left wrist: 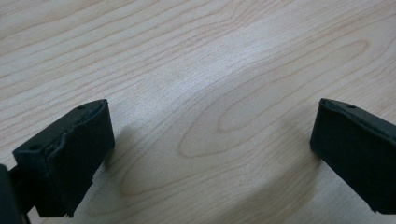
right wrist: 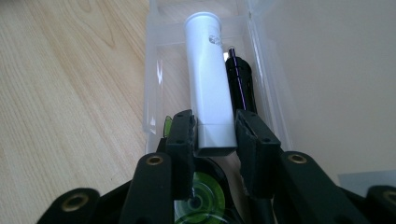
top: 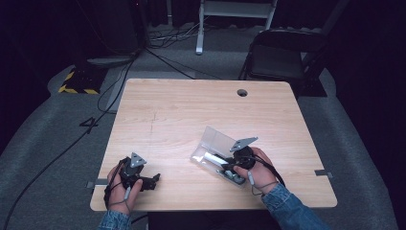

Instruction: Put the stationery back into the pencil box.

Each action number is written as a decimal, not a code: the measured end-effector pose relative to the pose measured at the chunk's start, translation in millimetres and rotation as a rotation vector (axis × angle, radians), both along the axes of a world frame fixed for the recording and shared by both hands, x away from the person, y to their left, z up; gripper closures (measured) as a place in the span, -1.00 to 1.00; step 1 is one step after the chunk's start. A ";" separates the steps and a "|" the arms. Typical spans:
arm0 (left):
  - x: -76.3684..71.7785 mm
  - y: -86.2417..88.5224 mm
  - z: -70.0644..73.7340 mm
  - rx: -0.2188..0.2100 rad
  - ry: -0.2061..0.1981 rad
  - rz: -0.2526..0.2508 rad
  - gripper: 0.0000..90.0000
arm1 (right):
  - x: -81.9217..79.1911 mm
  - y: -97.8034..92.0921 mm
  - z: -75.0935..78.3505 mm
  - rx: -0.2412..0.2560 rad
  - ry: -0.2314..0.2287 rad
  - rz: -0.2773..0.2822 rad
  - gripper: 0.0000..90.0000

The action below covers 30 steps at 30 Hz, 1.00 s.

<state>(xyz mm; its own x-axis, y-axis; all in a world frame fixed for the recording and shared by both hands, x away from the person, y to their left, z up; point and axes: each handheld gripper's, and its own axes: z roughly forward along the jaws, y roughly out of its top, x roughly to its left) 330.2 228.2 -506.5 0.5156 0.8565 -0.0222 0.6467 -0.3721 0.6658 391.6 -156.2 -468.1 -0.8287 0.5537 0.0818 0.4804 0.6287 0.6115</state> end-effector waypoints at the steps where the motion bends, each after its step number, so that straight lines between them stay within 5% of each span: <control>1: 0.0 0.0 0.0 0.000 0.000 0.000 -1.00 | 0.2 -0.1 0.0 0.001 -0.003 0.001 0.53; 16: 0.0 0.0 0.0 0.000 0.000 0.000 -1.00 | 0.9 -1.3 0.6 0.000 -0.042 -0.009 0.44; 30: 0.0 0.0 0.0 0.000 0.000 0.000 -1.00 | -3.6 -8.5 22.8 0.085 -0.085 -0.025 0.24</control>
<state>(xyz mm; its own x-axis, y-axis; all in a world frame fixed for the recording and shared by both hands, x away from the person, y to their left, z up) 330.2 228.2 -506.5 0.5155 0.8566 -0.0223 0.6468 -0.3719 0.6659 388.0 -164.7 -445.3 -0.8205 0.5686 0.0592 0.4396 0.5613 0.7012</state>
